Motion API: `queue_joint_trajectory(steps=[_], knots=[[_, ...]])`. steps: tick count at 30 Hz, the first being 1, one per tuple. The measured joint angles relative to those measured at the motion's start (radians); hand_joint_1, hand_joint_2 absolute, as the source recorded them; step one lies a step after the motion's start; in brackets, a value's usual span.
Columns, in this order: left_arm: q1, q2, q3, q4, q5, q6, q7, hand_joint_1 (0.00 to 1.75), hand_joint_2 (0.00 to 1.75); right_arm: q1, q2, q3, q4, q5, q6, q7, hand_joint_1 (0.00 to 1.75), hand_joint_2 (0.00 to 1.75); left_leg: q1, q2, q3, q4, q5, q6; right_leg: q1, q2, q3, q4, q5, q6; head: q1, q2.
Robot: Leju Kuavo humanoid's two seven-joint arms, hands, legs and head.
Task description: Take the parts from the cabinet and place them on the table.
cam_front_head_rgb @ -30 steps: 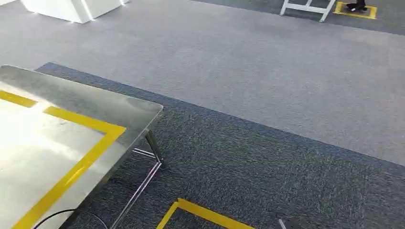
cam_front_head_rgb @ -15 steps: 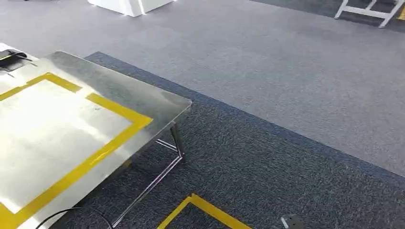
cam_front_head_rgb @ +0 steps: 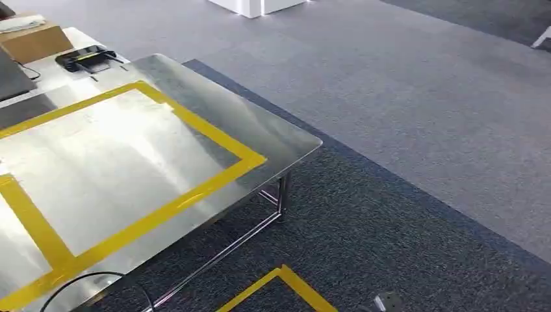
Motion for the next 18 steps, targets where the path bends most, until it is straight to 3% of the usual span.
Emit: queue_joint_trajectory(steps=[1, 2, 4, 6, 8, 9, 11, 12, 13, 14, 15, 16, 17, 18], knots=[[-0.012, 0.005, 0.0, 0.008, -0.006, -0.001, 0.017, 1.75, 1.75, -0.005, -0.002, 0.006, 0.002, -0.002, 0.0, -0.001, 0.0, 1.75, 0.002, -0.01, -0.001, 0.001, 0.001, -0.002, -0.002, 0.046, 0.038, -0.085, 0.035, -0.004, 0.0, 0.0], [-0.023, 0.01, 0.002, 0.018, -0.009, -0.003, 0.032, 1.75, 1.75, -0.011, -0.003, 0.013, 0.007, -0.003, 0.0, -0.001, 0.0, 1.75, -0.003, -0.019, -0.007, 0.005, 0.002, -0.009, -0.007, 0.095, 0.049, -0.112, 0.02, -0.007, -0.002, 0.0], [-0.051, 0.028, 0.006, 0.039, -0.016, -0.01, 0.057, 1.75, 1.75, -0.016, -0.003, 0.024, 0.011, -0.008, 0.002, -0.001, 0.0, 1.75, 0.005, -0.045, -0.02, 0.006, 0.009, -0.023, -0.003, 0.075, 0.057, -0.119, 0.019, -0.008, -0.002, 0.0], [-0.068, 0.04, 0.009, 0.055, -0.024, -0.02, 0.079, 1.75, 1.75, -0.027, -0.003, 0.031, 0.016, -0.013, 0.003, -0.002, 0.0, 1.75, 0.006, -0.071, -0.026, 0.004, 0.018, -0.038, -0.004, 0.049, 0.057, -0.123, 0.026, -0.019, -0.001, 0.0], [-0.091, 0.059, 0.01, 0.083, -0.042, -0.03, 0.107, 1.75, 1.75, -0.042, -0.002, 0.044, 0.022, -0.019, 0.015, -0.003, 0.0, 1.75, 0.001, 0.025, -0.047, 0.053, -0.023, -0.048, -0.007, 0.02, 0.063, -0.132, 0.031, -0.03, -0.011, 0.0], [-0.104, 0.065, 0.01, 0.097, -0.049, -0.034, 0.118, 1.75, 1.75, -0.046, -0.002, 0.047, 0.027, -0.022, 0.018, -0.003, 0.0, 1.75, 0.002, 0.047, -0.077, 0.121, -0.062, -0.053, -0.006, 0.004, 0.063, -0.132, 0.03, -0.032, -0.012, 0.0], [-0.12, 0.073, 0.008, 0.129, -0.054, -0.042, 0.143, 1.75, 1.75, -0.05, -0.003, 0.056, 0.04, -0.027, 0.019, -0.003, 0.0, 1.75, 0.006, 0.06, -0.152, 0.284, -0.13, -0.06, -0.004, -0.03, 0.063, -0.131, 0.028, -0.035, -0.011, 0.0], [-0.121, 0.078, 0.008, 0.146, -0.055, -0.045, 0.15, 1.75, 1.75, -0.052, -0.003, 0.059, 0.046, -0.028, 0.019, -0.003, 0.0, 1.75, 0.009, 0.06, -0.168, 0.323, -0.135, -0.063, -0.004, -0.045, 0.063, -0.131, 0.027, -0.035, -0.012, 0.0], [-0.122, 0.083, 0.008, 0.158, -0.056, -0.048, 0.155, 1.75, 1.75, -0.055, -0.003, 0.063, 0.05, -0.029, 0.019, -0.003, 0.0, 1.75, 0.01, 0.061, -0.158, 0.306, -0.111, -0.063, -0.003, -0.059, 0.065, -0.131, 0.025, -0.034, -0.011, 0.0], [-0.127, 0.088, 0.008, 0.171, -0.059, -0.05, 0.158, 1.75, 1.75, -0.06, -0.003, 0.065, 0.052, -0.03, 0.02, 0.001, 0.0, 1.75, 0.01, 0.064, -0.125, 0.244, -0.07, -0.062, -0.003, -0.072, 0.067, -0.13, 0.023, -0.033, -0.012, 0.0], [-0.135, 0.092, 0.009, 0.182, -0.061, -0.055, 0.166, 1.75, 1.75, -0.067, -0.003, 0.069, 0.055, -0.031, 0.023, 0.017, 0.0, 1.75, 0.01, 0.073, -0.078, 0.153, -0.024, -0.058, -0.002, -0.083, 0.072, -0.13, 0.02, -0.031, -0.012, 0.0], [-0.145, 0.098, 0.008, 0.194, -0.064, -0.065, 0.181, 1.75, 1.75, -0.074, -0.003, 0.071, 0.057, -0.034, 0.024, 0.036, 0.0, 1.75, 0.007, 0.102, -0.029, 0.058, 0.017, -0.052, -0.002, -0.094, 0.078, -0.13, 0.017, -0.028, -0.012, 0.0], [-0.16, 0.105, 0.008, 0.212, -0.072, -0.079, 0.2, 1.75, 1.75, -0.082, -0.003, 0.072, 0.058, -0.036, 0.027, 0.055, 0.0, 1.75, -0.005, 0.147, -0.006, 0.019, -0.002, -0.047, 0.002, -0.105, 0.079, -0.131, 0.014, -0.024, -0.011, 0.0], [-0.178, 0.111, 0.005, 0.232, -0.089, -0.091, 0.217, 1.75, 1.75, -0.091, -0.003, 0.072, 0.058, -0.038, 0.03, 0.071, 0.0, 1.75, -0.009, 0.141, -0.009, 0.003, 0.001, -0.036, 0.007, -0.114, 0.072, -0.125, 0.012, -0.018, -0.014, 0.0]])
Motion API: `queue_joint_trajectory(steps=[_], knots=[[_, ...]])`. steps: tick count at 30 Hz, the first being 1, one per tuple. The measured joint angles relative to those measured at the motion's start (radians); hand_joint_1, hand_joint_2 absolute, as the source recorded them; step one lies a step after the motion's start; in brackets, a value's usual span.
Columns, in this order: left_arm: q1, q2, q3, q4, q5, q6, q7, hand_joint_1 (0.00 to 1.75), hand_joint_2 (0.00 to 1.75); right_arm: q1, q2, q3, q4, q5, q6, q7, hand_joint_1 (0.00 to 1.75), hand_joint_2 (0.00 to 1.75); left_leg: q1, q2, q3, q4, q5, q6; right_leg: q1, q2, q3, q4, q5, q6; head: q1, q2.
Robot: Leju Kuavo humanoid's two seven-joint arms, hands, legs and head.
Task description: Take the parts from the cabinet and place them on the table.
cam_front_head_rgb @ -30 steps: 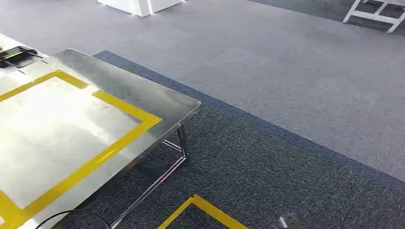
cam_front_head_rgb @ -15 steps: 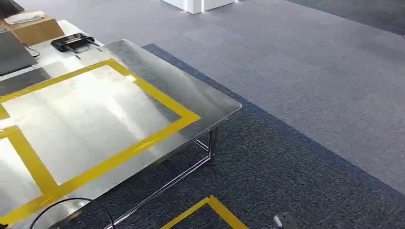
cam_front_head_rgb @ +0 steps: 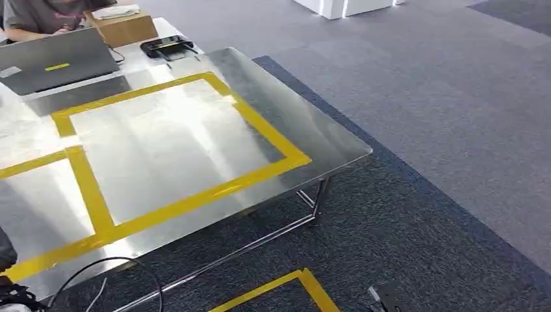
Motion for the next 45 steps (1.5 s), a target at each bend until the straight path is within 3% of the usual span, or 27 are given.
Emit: queue_joint_trajectory(steps=[3, 4, 5, 6, 8, 9, 10, 11, 13, 14, 15, 16, 17, 19, 26, 28, 33, 39, 40, 45], knots=[[-0.022, 0.026, -0.01, 0.041, -0.05, -0.031, 0.04, 1.75, 1.75, -0.023, 0.0, 0.0, 0.0, -0.002, 0.003, 0.022, 0.0, 1.75, -0.002, -0.028, -0.012, 0.003, 0.002, 0.015, 0.001, -0.032, 0.005, -0.003, -0.002, 0.012, 0.004, 0.0], [-0.032, 0.034, -0.016, 0.053, -0.067, -0.046, 0.053, 1.75, 1.75, -0.03, 0.0, 0.0, -0.001, -0.002, 0.004, 0.027, 0.0, 1.75, 0.008, -0.037, -0.007, -0.006, 0.009, 0.024, -0.003, -0.015, -0.005, 0.002, -0.013, 0.021, 0.004, 0.0], [-0.046, 0.04, -0.024, 0.067, -0.081, -0.056, 0.066, 1.75, 1.75, -0.035, 0.001, 0.0, -0.001, -0.001, 0.005, 0.028, 0.0, 1.75, 0.009, -0.039, -0.009, -0.006, 0.01, 0.028, -0.005, 0.042, -0.016, 0.035, -0.035, 0.024, 0.008, 0.0], [-0.064, 0.047, -0.031, 0.081, -0.095, -0.069, 0.08, 1.75, 1.75, -0.038, 0.001, 0.0, -0.001, 0.0, 0.005, 0.035, 0.0, 1.75, 0.009, -0.047, -0.011, -0.006, 0.011, 0.033, -0.006, 0.073, -0.048, 0.102, -0.072, 0.025, 0.011, 0.0], [-0.089, 0.059, -0.05, 0.109, -0.123, -0.088, 0.103, 1.75, 1.75, -0.038, 0.001, 0.0, -0.001, 0.003, 0.005, 0.047, 0.0, 1.75, 0.007, -0.062, -0.013, -0.005, 0.012, 0.037, -0.007, 0.094, -0.142, 0.282, -0.14, 0.027, 0.014, 0.0], [-0.097, 0.064, -0.056, 0.121, -0.141, -0.099, 0.116, 1.75, 1.75, -0.038, 0.001, 0.0, -0.001, 0.007, 0.005, 0.054, 0.0, 1.75, 0.006, -0.067, -0.013, -0.005, 0.012, 0.037, -0.007, 0.095, -0.174, 0.331, -0.145, 0.028, 0.014, 0.0], [-0.106, 0.072, -0.064, 0.134, -0.16, -0.111, 0.131, 1.75, 1.75, -0.039, 0.001, -0.001, 0.0, 0.011, 0.008, 0.058, 0.0, 1.75, 0.005, -0.072, -0.012, -0.005, 0.011, 0.037, -0.007, 0.095, -0.183, 0.329, -0.123, 0.027, 0.013, 0.0], [-0.117, 0.083, -0.072, 0.149, -0.175, -0.121, 0.141, 1.75, 1.75, -0.04, 0.001, -0.002, -0.001, 0.013, 0.008, 0.06, 0.0, 1.75, 0.004, -0.076, -0.011, -0.004, 0.011, 0.037, -0.007, 0.095, -0.17, 0.28, -0.08, 0.024, 0.015, 0.0], [-0.144, 0.095, -0.085, 0.173, -0.2, -0.142, 0.159, 1.75, 1.75, -0.043, 0.001, -0.004, 0.0, 0.02, 0.02, 0.059, 0.0, 1.75, 0.004, -0.083, -0.007, -0.004, 0.01, 0.034, -0.007, 0.096, -0.096, 0.1, 0.026, 0.015, 0.014, 0.0], [-0.158, 0.104, -0.094, 0.189, -0.211, -0.154, 0.168, 1.75, 1.75, -0.046, 0.001, -0.005, 0.0, 0.023, 0.026, 0.059, 0.0, 1.75, 0.004, -0.084, -0.009, -0.003, 0.008, 0.031, -0.006, 0.103, -0.072, 0.036, 0.039, 0.01, 0.014, 0.0], [-0.173, 0.113, -0.099, 0.201, -0.225, -0.164, 0.179, 1.75, 1.75, -0.05, 0.001, -0.005, 0.001, 0.027, 0.028, 0.059, 0.0, 1.75, -0.003, -0.088, -0.015, 0.005, 0.006, 0.026, -0.006, 0.106, -0.054, 0.014, 0.033, 0.008, 0.013, 0.0], [-0.187, 0.121, -0.107, 0.214, -0.245, -0.18, 0.195, 1.75, 1.75, -0.054, 0.001, -0.005, 0.001, 0.032, 0.032, 0.064, 0.0, 1.75, -0.004, -0.089, -0.021, 0.008, 0.008, 0.025, -0.008, 0.105, -0.057, 0.014, 0.036, 0.01, 0.012, 0.0], [-0.199, 0.129, -0.116, 0.225, -0.26, -0.192, 0.205, 1.75, 1.75, -0.055, 0.002, -0.005, 0.001, 0.035, 0.035, 0.066, 0.0, 1.75, -0.004, -0.089, -0.022, 0.008, 0.01, 0.033, -0.006, 0.105, -0.059, 0.014, 0.037, 0.012, 0.012, 0.0], [-0.221, 0.143, -0.131, 0.25, -0.286, -0.211, 0.216, 1.75, 1.75, -0.057, 0.003, -0.009, 0.001, 0.045, 0.046, 0.068, 0.0, 1.75, -0.002, -0.089, -0.02, 0.005, 0.01, 0.032, -0.005, 0.107, -0.059, 0.015, 0.037, 0.012, 0.011, 0.0], [-0.247, 0.172, -0.157, 0.31, -0.307, -0.217, 0.219, 1.75, 1.75, -0.059, 0.003, -0.014, 0.015, 0.062, 0.063, 0.059, 0.0, 1.75, 0.003, -0.089, -0.016, -0.002, 0.014, 0.023, 0.001, 0.107, -0.058, 0.016, 0.035, 0.003, 0.012, 0.0], [-0.249, 0.175, -0.162, 0.321, -0.307, -0.217, 0.22, 1.75, 1.75, -0.059, 0.003, -0.017, 0.018, 0.062, 0.064, 0.058, 0.0, 1.75, 0.004, -0.089, -0.016, -0.003, 0.014, 0.016, 0.002, 0.107, -0.058, 0.016, 0.034, 0.001, 0.012, 0.0], [-0.281, 0.179, -0.197, 0.336, -0.368, -0.28, 0.274, 1.75, 1.75, -0.071, 0.009, -0.032, 0.023, 0.083, 0.076, 0.072, 0.0, 1.75, 0.004, -0.089, -0.017, -0.003, 0.014, 0.015, 0.002, 0.105, -0.057, 0.016, 0.034, 0.0, 0.013, 0.0], [-0.288, 0.174, -0.215, 0.352, -0.391, -0.249, 0.294, 1.75, 1.75, -0.074, 0.017, -0.061, 0.028, 0.12, 0.093, 0.074, 0.0, 1.75, 0.002, -0.089, -0.017, -0.002, 0.014, 0.014, 0.0, 0.106, -0.057, 0.016, 0.035, -0.001, 0.013, 0.0], [-0.288, 0.173, -0.215, 0.354, -0.393, -0.247, 0.298, 0.0, 1.75, -0.074, 0.019, -0.065, 0.03, 0.123, 0.094, 0.075, 0.0, 0.0, 0.001, -0.089, -0.017, -0.002, 0.014, 0.014, -0.001, 0.105, -0.057, 0.016, 0.035, -0.001, 0.013, 0.0], [-0.281, 0.171, -0.208, 0.354, -0.4, -0.202, 0.308, 0.0, 1.75, -0.073, 0.029, -0.091, 0.035, 0.146, 0.096, 0.073, 0.0, 0.0, 0.0, -0.089, -0.017, -0.002, 0.014, 0.014, -0.002, 0.105, -0.057, 0.016, 0.035, -0.001, 0.013, 0.0]])
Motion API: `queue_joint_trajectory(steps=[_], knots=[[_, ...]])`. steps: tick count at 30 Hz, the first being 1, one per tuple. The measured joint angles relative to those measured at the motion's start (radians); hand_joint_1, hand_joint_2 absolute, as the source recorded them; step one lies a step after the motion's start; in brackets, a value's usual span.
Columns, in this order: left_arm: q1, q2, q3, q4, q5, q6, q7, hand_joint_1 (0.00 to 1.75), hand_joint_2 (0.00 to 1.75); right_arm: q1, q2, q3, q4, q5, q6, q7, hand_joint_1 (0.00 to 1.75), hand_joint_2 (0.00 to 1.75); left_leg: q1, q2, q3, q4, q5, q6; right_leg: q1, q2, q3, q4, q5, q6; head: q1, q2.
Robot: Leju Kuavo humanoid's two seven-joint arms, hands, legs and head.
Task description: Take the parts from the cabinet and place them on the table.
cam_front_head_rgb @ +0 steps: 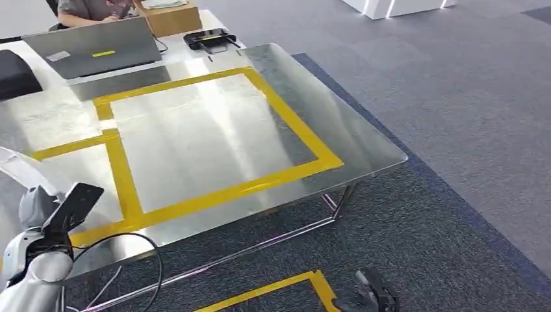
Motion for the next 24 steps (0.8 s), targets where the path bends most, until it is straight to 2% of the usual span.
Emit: queue_joint_trajectory(steps=[5, 13, 14, 18, 22, 24], knots=[[0.036, -0.018, 0.035, -0.02, 0.042, 0.095, -0.04, 0.0, 1.75, 0.009, 0.006, -0.023, 0.008, 0.012, 0.002, -0.017, 0.0, 0.0, 0.0, 0.0, 0.0, 0.0, 0.0, 0.0, -0.001, 0.0, 0.0, 0.0, 0.0, 0.0, 0.0, 0.0], [0.09, -0.056, 0.095, -0.098, 0.129, 0.147, -0.066, 0.0, 1.75, 0.017, 0.017, -0.047, 0.009, 0.023, -0.006, -0.004, 0.0, 0.0, 0.0, 0.0, 0.0, 0.0, 0.0, 0.0, -0.001, 0.0, 0.0, 0.0, 0.0, 0.0, 0.0, 0.0], [0.097, -0.06, 0.1, -0.108, 0.141, 0.151, -0.072, 0.0, 0.0, 0.019, 0.017, -0.05, 0.009, 0.024, -0.01, -0.003, 0.0, 0.0, 0.0, 0.0, 0.0, 0.0, 0.0, 0.0, 0.0, 0.0, 0.0, 0.0, 0.0, 0.0, 0.0, 0.0], [0.139, -0.082, 0.119, -0.171, 0.197, 0.173, -0.122, 0.0, 0.0, 0.033, 0.017, -0.064, 0.004, 0.025, -0.021, -0.001, 0.0, 0.0, 0.0, 0.0, 0.0, 0.0, 0.0, 0.0, -0.001, 0.0, 0.0, 0.0, 0.0, 0.0, 0.0, 0.0], [0.21, -0.109, 0.124, -0.256, 0.289, 0.211, -0.248, 0.0, 0.0, 0.058, 0.017, -0.072, 0.007, 0.022, -0.02, -0.04, 0.0, 0.0, 0.0, 0.0, 0.0, 0.0, -0.002, 0.0, -0.001, 0.0, 0.0, 0.0, 0.0, 0.0, 0.0, 0.0], [0.242, -0.124, 0.124, -0.311, 0.315, 0.22, -0.285, 0.0, 0.0, 0.069, 0.017, -0.074, 0.007, 0.018, -0.02, -0.059, 0.0, 0.0, 0.0, 0.0, 0.0, 0.0, -0.002, 0.0, -0.001, 0.0, 0.0, 0.0, -0.001, 0.001, 0.0, 0.0]])
